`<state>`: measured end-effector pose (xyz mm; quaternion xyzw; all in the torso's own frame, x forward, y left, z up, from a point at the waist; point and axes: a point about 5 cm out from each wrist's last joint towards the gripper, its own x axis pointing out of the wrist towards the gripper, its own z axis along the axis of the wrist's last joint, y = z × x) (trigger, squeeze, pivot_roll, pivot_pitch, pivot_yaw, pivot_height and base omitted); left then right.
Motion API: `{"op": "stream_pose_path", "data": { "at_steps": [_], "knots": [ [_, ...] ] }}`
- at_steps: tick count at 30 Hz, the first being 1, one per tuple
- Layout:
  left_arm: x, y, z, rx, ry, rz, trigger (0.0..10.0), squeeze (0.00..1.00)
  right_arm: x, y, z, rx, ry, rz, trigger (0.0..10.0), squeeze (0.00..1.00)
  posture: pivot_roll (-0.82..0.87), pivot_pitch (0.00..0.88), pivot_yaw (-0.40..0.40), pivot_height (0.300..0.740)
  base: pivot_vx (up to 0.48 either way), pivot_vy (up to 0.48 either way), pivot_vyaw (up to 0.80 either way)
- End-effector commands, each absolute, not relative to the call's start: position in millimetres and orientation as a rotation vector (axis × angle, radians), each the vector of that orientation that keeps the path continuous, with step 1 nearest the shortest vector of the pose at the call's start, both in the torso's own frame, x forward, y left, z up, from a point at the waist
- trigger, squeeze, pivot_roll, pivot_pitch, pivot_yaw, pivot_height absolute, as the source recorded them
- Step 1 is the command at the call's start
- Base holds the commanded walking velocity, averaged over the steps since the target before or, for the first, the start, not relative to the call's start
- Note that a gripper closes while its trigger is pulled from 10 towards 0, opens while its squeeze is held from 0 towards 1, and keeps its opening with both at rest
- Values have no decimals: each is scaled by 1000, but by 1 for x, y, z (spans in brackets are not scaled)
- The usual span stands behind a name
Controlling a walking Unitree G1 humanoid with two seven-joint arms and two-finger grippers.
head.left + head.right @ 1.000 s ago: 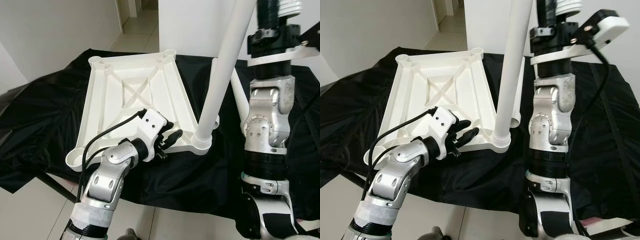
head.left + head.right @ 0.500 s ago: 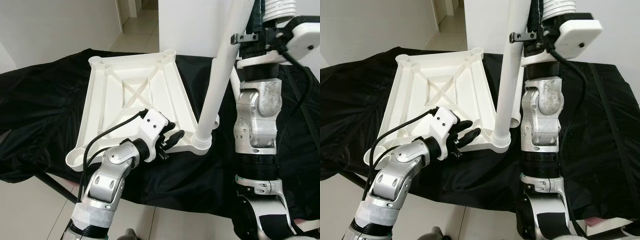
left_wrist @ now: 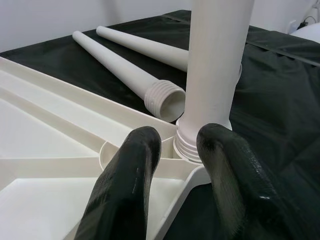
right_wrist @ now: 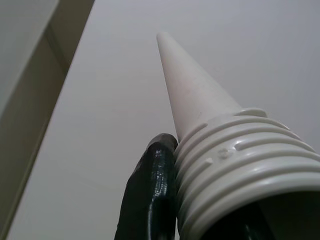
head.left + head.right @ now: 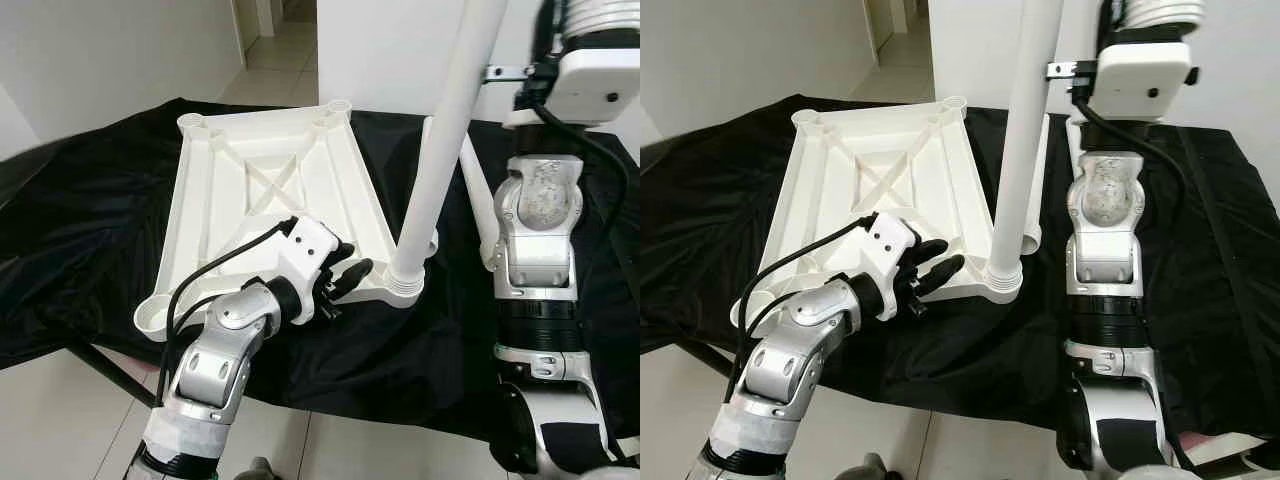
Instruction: Building children table
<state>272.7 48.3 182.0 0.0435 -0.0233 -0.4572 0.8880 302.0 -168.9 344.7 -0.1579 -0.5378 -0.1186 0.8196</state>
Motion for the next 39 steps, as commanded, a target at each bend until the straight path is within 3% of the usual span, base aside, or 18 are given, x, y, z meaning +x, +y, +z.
{"op": "stream_pose_path", "data": {
  "at_steps": [1, 4, 6, 9, 11, 39],
  "knots": [
    [274, 51, 180, 84, -36, -878, 10000, 0, 299, -164, 353, -350, -1200, -247, 10000, 0, 156, 33, 64, 740, 0, 0, 0],
    [274, 51, 180, 81, -37, -878, 10000, 0, 301, -165, 353, -346, -1201, -244, 10000, 0, 155, 34, 62, 740, 0, 0, 0],
    [274, 50, 180, 77, -38, -876, 10000, 0, 303, -166, 354, -245, -1180, -184, 10000, 0, 155, 35, 60, 740, 0, 0, 0],
    [274, 51, 181, 68, -41, -874, 10000, 0, 303, -160, 358, 148, -1124, 93, 10000, 0, 153, 39, 60, 740, 0, 0, 0],
    [274, 52, 181, 66, -40, -874, 10000, 0, 303, -158, 358, 193, -1110, 140, 10000, 0, 152, 40, 63, 740, 0, 0, 0],
    [281, 51, 186, 93, -57, -898, 10000, 0, 245, -108, 411, 118, -1391, 618, 10000, 0, 144, 12, 100, 740, 0, 0, 0]
  ]
}}
